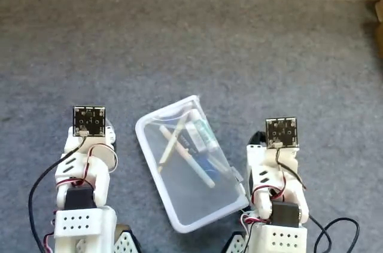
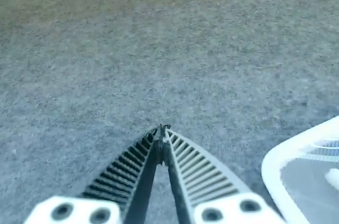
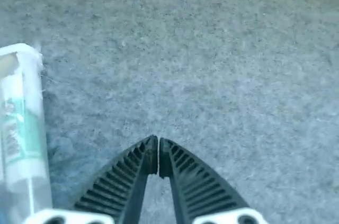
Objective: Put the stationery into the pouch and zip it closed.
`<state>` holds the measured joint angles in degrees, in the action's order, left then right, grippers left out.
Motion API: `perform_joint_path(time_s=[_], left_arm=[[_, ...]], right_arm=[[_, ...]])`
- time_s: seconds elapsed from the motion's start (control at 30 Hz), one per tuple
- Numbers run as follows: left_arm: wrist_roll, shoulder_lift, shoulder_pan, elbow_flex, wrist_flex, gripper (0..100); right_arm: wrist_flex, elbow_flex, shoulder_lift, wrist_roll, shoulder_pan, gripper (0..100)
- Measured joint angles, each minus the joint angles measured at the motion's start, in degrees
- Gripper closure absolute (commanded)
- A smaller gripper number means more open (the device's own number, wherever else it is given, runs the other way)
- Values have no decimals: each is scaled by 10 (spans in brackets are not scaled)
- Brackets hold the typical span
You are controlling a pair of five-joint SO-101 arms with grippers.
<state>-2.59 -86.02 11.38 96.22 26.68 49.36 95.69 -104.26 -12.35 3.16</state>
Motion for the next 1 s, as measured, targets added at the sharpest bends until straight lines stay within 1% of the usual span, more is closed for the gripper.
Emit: perform_joint_path(time_s=[0.27,0.47,0.87,1.0], left_arm=[[0,0,1,0,0,995],[0,0,1,0,41,995],[0,0,0,0,41,995],[0,0,-21,0,41,994]], right_arm=[[28,0,0,0,0,987],[28,0,0,0,0,987],[28,0,0,0,0,987],[28,0,0,0,0,987]])
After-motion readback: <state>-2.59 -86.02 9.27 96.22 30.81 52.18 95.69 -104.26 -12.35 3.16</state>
